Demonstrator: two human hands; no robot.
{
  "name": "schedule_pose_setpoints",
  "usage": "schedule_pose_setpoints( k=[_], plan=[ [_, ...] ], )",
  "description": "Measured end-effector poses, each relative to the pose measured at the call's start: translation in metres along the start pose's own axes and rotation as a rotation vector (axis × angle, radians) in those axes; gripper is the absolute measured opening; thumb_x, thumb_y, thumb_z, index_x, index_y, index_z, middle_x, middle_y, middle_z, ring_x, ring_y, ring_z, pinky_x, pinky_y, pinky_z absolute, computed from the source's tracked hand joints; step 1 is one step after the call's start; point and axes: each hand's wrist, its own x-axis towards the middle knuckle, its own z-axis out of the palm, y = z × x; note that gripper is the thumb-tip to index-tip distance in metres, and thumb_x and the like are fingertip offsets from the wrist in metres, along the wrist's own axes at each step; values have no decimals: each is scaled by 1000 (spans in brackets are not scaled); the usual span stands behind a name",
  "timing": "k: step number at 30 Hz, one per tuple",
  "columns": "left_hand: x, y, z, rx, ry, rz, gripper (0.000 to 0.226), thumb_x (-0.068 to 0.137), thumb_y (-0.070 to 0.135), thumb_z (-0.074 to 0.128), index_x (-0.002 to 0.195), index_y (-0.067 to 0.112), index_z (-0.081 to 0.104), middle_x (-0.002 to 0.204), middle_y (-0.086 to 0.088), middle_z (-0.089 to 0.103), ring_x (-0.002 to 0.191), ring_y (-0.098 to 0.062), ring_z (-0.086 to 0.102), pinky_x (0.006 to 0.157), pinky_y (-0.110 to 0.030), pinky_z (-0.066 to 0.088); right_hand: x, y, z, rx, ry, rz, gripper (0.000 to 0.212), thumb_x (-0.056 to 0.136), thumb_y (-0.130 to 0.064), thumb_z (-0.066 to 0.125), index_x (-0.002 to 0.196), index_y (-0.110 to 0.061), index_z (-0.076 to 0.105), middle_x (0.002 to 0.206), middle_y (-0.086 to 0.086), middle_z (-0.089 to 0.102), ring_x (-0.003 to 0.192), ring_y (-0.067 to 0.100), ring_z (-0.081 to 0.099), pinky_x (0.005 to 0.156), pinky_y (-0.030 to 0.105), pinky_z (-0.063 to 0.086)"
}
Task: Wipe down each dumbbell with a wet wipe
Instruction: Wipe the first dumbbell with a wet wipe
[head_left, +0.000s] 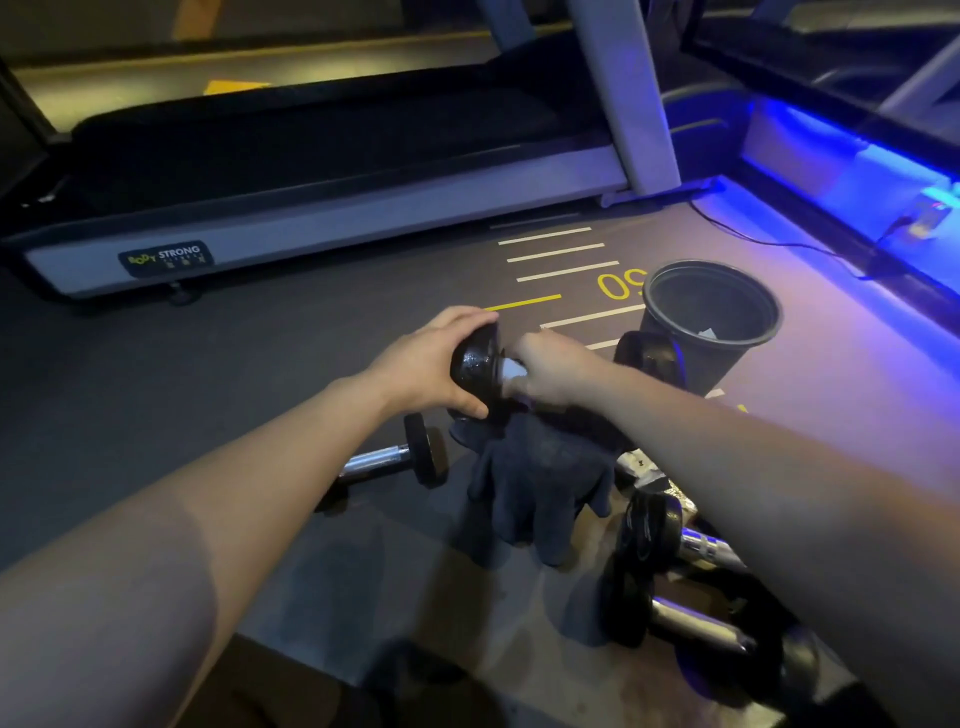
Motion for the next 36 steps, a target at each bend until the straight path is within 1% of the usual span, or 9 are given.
schedule_pose_setpoints(
  k=[3,8,11,13,17,20,27,32,36],
  plan=[
    [-1,2,1,-1,7,2,116,56,40,95,153,39,31,155,21,28,139,-10,40,109,-31,39,-17,-5,21,-207,256,-46,29,91,-31,59,112,-11,57,108,12,64,104,35,62,78,40,46],
    [-2,1,3,21,12,11,117,56,42,95,153,40,30,155,22,27,138,-8,40,104,-26,37,-20,-1,45,-362,469,-108,46,61,-21,83,101,-3,68,79,9,66,74,29,67,64,32,51],
    [2,-3,2,-3,-4,4,117,57,42,94,154,40,28,157,21,26,141,-9,37,111,-31,38,-15,0,32,-227,349,-96,34,84,-22,64,114,-7,60,101,13,65,95,35,63,74,39,46],
    [5,-4,0,-8,-13,-5,116,59,43,93,154,39,28,159,20,25,143,-10,35,113,-33,36,-6,5,21,-101,232,-96,27,88,-30,59,109,-11,59,106,13,65,101,36,61,74,39,43],
    [6,-2,2,-2,-11,5,115,58,45,93,153,41,28,159,21,25,142,-10,36,113,-35,37,9,14,-4,159,-80,-8,25,80,-34,75,78,-16,60,75,6,61,77,27,59,62,32,40],
    [3,-1,4,6,-7,16,114,59,45,92,153,42,27,158,23,24,141,-10,37,110,-32,37,12,20,-10,215,-193,24,28,81,-36,75,78,-13,61,72,4,59,71,24,56,62,32,41],
    [3,-4,1,6,-13,11,115,59,46,92,153,42,27,157,25,23,142,-10,37,111,-34,38,6,18,-5,0,-125,11,35,80,-44,73,98,-15,66,96,10,66,92,30,61,70,33,45],
    [3,-1,1,0,-8,7,115,59,44,93,153,42,27,157,25,23,141,-8,37,102,-25,34,-11,19,-6,-125,-64,7,44,87,-42,67,118,-13,57,113,15,63,106,35,59,71,33,38],
    [3,0,0,-8,-6,-2,115,59,42,94,153,41,28,158,24,24,141,-9,37,103,-25,34,-24,17,5,-252,84,-37,37,90,-38,62,118,-15,56,110,10,65,104,33,64,72,36,42]
  ],
)
